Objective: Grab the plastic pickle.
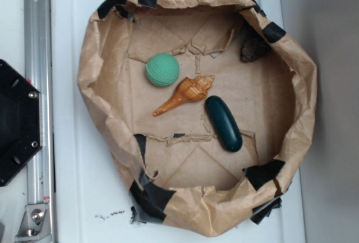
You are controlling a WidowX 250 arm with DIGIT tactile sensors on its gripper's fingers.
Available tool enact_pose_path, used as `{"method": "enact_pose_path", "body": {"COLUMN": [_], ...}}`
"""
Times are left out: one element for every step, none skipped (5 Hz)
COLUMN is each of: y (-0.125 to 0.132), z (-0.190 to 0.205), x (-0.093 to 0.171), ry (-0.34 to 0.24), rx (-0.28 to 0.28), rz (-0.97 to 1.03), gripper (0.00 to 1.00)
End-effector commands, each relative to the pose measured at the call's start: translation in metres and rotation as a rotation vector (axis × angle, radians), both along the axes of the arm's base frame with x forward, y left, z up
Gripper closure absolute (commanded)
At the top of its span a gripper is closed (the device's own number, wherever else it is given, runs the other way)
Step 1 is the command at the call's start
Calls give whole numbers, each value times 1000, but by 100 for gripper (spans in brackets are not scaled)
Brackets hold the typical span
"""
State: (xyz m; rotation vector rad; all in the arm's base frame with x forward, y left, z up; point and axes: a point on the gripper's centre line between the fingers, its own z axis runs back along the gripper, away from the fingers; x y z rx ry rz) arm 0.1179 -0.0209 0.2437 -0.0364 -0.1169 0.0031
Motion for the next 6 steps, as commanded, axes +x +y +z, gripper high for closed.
{"method": "enact_pose_path", "body": {"y": [0, 16, 16, 18, 18, 5], "z": [0, -12, -33, -71, -105, -157], "x": [0, 50, 102, 154, 173, 182], "ry": [0, -101, -137, -251, -236, -174], "rx": [0, 46, 56, 99, 167, 187], "rz": [0, -158, -310, -528, -705, -885], "gripper": [0, 0, 0, 0, 0, 0]}}
